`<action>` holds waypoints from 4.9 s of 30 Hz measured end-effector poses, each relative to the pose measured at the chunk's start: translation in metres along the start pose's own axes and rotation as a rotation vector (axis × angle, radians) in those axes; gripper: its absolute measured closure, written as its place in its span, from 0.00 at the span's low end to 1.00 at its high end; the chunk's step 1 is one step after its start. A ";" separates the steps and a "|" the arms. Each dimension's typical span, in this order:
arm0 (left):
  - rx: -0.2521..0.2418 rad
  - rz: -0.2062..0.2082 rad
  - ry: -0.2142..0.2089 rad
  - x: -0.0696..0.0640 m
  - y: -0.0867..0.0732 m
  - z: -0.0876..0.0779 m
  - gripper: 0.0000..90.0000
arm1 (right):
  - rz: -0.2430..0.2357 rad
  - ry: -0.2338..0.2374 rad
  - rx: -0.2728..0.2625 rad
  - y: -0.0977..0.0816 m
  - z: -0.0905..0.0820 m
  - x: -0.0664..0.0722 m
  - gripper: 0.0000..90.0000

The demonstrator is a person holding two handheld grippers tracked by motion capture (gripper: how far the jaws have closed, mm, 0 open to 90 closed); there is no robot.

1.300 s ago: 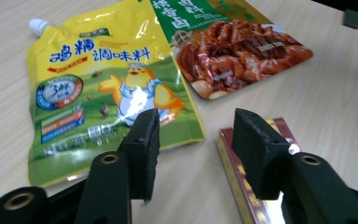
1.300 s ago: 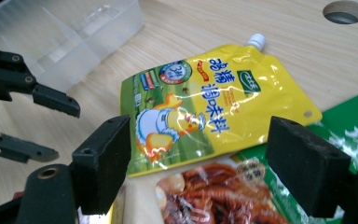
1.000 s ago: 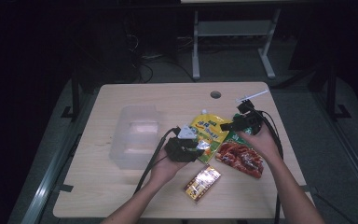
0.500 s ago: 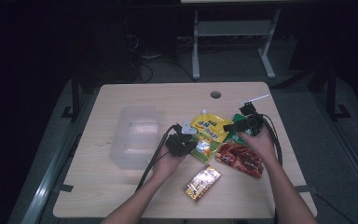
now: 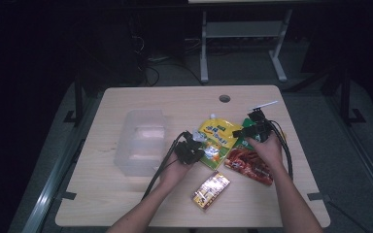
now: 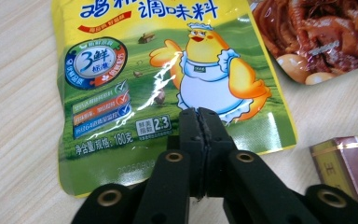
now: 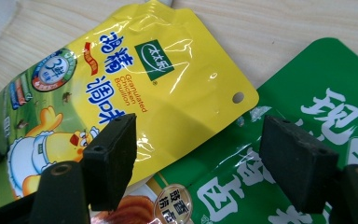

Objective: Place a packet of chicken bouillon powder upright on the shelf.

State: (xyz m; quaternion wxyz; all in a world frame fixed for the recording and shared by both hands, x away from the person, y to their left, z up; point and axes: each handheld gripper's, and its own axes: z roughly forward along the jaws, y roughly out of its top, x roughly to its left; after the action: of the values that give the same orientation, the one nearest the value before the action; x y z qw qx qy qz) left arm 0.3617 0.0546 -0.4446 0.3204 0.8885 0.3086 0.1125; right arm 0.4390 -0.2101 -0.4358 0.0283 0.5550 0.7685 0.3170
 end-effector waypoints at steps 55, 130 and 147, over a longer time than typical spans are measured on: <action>0.017 -0.049 0.020 0.006 0.017 0.012 0.91 | 0.024 0.144 0.027 0.021 0.042 -0.006 0.70; -0.173 0.084 -0.172 -0.059 -0.032 -0.076 0.43 | -0.447 0.172 -0.269 0.037 -0.089 0.142 1.00; -0.185 0.121 -0.202 -0.072 -0.058 -0.092 0.38 | -0.539 0.223 -0.313 0.057 -0.104 0.195 1.00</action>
State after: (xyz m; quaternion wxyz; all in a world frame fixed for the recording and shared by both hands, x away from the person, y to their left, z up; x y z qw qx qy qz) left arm 0.2414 0.0910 -0.4113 0.4229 0.8790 0.2089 0.0694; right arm 0.3709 -0.0769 -0.2628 0.1116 0.2824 0.8281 0.4711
